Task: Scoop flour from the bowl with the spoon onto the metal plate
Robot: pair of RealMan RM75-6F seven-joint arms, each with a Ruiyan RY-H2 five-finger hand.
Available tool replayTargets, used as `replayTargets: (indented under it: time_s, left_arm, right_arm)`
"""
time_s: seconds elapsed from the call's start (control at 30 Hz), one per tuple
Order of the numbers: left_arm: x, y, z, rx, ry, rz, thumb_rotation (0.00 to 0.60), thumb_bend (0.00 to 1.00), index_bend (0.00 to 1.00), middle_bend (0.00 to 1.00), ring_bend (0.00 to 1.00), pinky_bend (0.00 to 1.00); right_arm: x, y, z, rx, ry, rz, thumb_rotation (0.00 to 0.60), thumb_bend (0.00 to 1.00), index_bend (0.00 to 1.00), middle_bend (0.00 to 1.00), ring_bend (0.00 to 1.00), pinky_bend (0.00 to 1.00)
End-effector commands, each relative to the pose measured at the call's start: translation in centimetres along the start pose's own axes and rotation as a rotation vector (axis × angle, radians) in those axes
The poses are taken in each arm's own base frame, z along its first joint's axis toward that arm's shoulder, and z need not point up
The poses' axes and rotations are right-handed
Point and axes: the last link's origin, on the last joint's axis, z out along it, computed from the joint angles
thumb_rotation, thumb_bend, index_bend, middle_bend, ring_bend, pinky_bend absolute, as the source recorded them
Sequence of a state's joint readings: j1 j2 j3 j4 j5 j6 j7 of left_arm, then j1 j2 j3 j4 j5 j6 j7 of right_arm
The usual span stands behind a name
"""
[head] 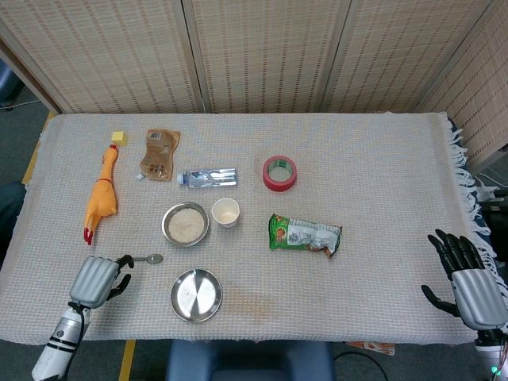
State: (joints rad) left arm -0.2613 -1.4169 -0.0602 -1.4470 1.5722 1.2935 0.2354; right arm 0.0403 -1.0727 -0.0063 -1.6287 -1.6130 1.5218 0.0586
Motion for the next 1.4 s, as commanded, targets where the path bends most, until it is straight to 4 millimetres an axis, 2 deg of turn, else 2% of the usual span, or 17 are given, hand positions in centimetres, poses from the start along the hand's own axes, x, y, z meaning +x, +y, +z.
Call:
replayTargets:
  time_s: [0.03,0.33,0.97,1.4]
  left_arm:
    - [-1.1,0.3,1.9,0.041,0.005,0.025,0.600,0.40,0.47,1.00,1.00,1.00]
    - [-3.4,0.6,3.6,0.087,-0.048,0.037,0.600,0.40,0.44,1.00,1.00,1.00]
    - [-5.3,-0.9,4.5,0.150,-0.115,0.092,0.600,0.39,0.45,1.00,1.00,1.00]
    - [-5.7,-1.2,4.7,0.164,-0.116,0.105,0.600,0.39,0.46,1.00,1.00,1.00]
  right_arm:
    - [0.0,0.1,0.1,-0.001,-0.007,0.002,0.600,0.17,0.00,0.00,0.00,0.00]
    - [-0.1,0.1,0.1,-0.003,-0.016,0.007,0.600,0.17,0.00,0.00,0.00,0.00]
    - [-0.2,0.1,0.1,-0.007,-0.031,0.011,0.600,0.18,0.00,0.00,0.00,0.00]
    - [-0.3,0.1,0.2,-0.009,-0.048,0.012,0.600,0.18,0.00,0.00,0.00,0.00]
